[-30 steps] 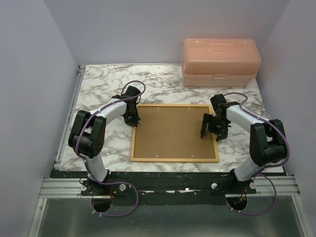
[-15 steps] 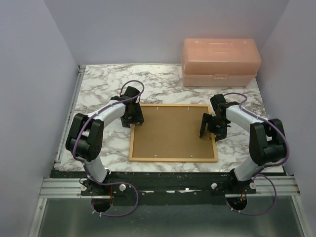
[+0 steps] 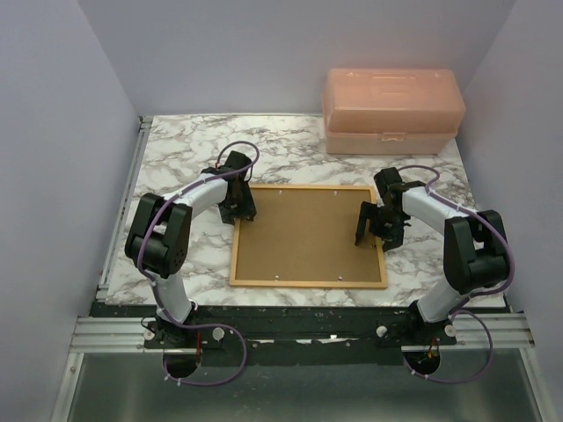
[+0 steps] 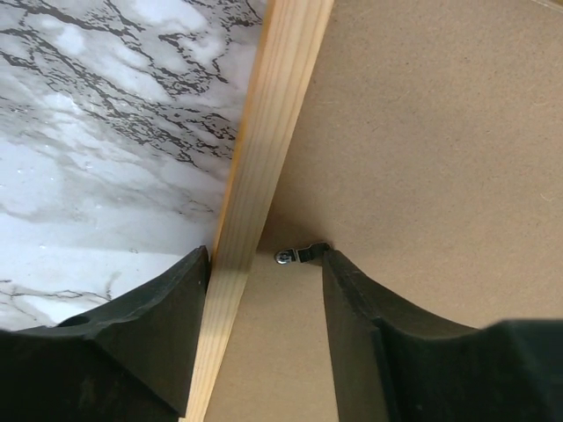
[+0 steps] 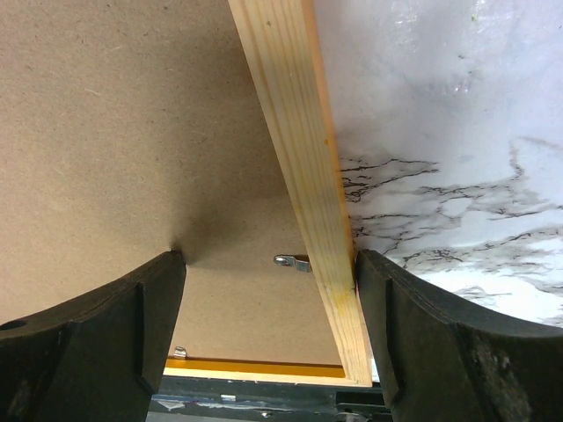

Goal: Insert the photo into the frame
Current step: Install the photo frame at the center of the board.

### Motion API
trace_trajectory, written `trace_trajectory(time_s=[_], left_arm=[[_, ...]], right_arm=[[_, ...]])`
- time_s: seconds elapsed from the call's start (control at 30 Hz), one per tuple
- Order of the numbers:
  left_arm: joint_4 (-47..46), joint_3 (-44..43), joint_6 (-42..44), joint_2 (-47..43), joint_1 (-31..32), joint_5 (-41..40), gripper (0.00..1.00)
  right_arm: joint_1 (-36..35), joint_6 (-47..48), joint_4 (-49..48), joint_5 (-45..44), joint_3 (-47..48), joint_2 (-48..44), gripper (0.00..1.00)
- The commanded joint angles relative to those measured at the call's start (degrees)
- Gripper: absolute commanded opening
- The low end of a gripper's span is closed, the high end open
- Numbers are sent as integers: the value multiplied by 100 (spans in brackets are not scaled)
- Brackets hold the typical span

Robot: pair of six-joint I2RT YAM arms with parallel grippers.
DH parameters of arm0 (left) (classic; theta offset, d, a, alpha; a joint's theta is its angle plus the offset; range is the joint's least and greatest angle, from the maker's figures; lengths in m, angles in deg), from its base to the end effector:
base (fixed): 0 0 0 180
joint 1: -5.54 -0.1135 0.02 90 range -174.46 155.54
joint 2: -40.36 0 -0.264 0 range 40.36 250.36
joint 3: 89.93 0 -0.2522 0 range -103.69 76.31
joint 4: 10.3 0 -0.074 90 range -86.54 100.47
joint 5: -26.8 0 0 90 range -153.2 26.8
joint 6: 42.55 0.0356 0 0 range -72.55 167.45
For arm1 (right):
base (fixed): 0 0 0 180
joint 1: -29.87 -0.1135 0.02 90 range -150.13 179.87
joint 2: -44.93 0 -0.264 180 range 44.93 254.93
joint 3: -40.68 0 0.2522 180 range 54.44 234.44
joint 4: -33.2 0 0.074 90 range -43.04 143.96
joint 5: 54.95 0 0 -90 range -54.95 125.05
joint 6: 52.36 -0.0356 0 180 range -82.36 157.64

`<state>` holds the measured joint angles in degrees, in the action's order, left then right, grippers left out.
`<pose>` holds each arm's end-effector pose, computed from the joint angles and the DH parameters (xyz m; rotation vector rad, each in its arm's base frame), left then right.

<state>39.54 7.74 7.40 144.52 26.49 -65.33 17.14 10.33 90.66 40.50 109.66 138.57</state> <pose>0.3303 -0.1250 0.1717 -0.4798 2.8005 -0.1871 0.2733 0.0652 0.1633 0.3756 3.0147 0.2075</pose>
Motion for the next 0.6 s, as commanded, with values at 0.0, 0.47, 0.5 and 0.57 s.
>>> trace_trajectory(time_s=[0.0, 0.47, 0.5, 0.57], left_arm=[[-168, 11, -113, 262, 26, -242, 46], [-369, 186, -204, 266, 23, -198, 11], [-403, 216, -189, 221, 23, -168, 6], [-492, 279, -164, 106, 23, -94, 0]], right_arm=[[-12, 12, -204, 229, -46, 104, 85], [-15, 60, -272, 364, -61, 172, 84], [-15, 70, -274, 388, -59, 179, 84], [-17, 84, -283, 403, -64, 180, 84]])
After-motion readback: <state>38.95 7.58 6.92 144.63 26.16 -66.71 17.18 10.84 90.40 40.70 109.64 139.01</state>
